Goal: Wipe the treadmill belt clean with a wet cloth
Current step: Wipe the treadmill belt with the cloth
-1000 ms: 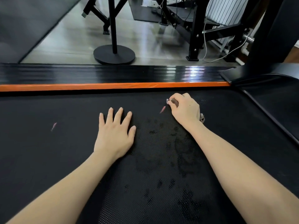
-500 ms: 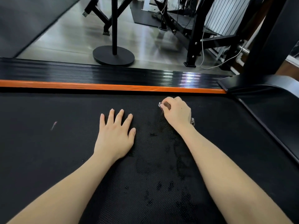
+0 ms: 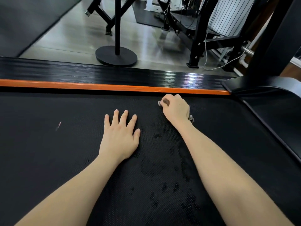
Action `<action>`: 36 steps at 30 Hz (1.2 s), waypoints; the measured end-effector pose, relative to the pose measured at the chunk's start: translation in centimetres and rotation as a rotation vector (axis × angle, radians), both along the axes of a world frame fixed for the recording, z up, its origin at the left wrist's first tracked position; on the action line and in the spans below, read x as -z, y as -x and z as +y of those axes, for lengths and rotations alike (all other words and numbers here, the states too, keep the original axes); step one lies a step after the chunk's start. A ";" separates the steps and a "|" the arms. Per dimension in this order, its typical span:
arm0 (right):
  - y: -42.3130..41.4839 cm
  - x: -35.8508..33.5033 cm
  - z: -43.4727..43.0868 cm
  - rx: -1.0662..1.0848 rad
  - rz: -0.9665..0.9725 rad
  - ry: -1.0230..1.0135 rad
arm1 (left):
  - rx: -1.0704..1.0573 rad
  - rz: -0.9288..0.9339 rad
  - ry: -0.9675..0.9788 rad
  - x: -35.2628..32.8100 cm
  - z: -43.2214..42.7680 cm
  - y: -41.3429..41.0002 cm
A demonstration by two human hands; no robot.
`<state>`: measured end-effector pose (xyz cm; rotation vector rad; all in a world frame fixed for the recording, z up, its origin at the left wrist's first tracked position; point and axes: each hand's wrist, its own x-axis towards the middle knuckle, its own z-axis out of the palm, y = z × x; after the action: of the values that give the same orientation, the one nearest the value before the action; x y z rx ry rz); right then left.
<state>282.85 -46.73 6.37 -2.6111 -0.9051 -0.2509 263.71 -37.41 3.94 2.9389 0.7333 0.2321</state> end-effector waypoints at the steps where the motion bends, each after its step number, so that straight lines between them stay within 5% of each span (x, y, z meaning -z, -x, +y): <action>1: 0.4 0.0 0.0 0.003 0.007 0.000 | 0.003 0.001 0.001 0.0 0.1 0.0; 9: 7.1 0.5 -9.8 -0.215 -0.019 -0.028 | 0.005 0.003 -0.002 0.0 0.0 0.1; 18: 0.3 0.4 -0.9 -0.010 0.015 -0.014 | -0.002 0.020 -0.006 0.0 0.1 0.1; 23: 5.1 0.4 -7.6 -0.300 0.027 -0.059 | 0.008 0.009 0.011 -0.2 0.0 0.1; 27: 0.4 -0.6 -7.9 0.037 0.005 -0.306 | 0.002 0.005 0.004 -0.1 0.0 0.0; 32: -4.5 1.6 -2.8 0.310 -0.007 -0.138 | -0.004 0.005 0.002 0.1 0.1 0.2; 36: -1.3 1.7 4.2 0.088 -0.011 -0.106 | -0.006 0.018 0.008 0.1 0.0 0.0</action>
<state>284.19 -42.52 4.67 -2.5561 -0.7599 -0.3271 263.66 -37.44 3.86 2.9356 0.7431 0.2026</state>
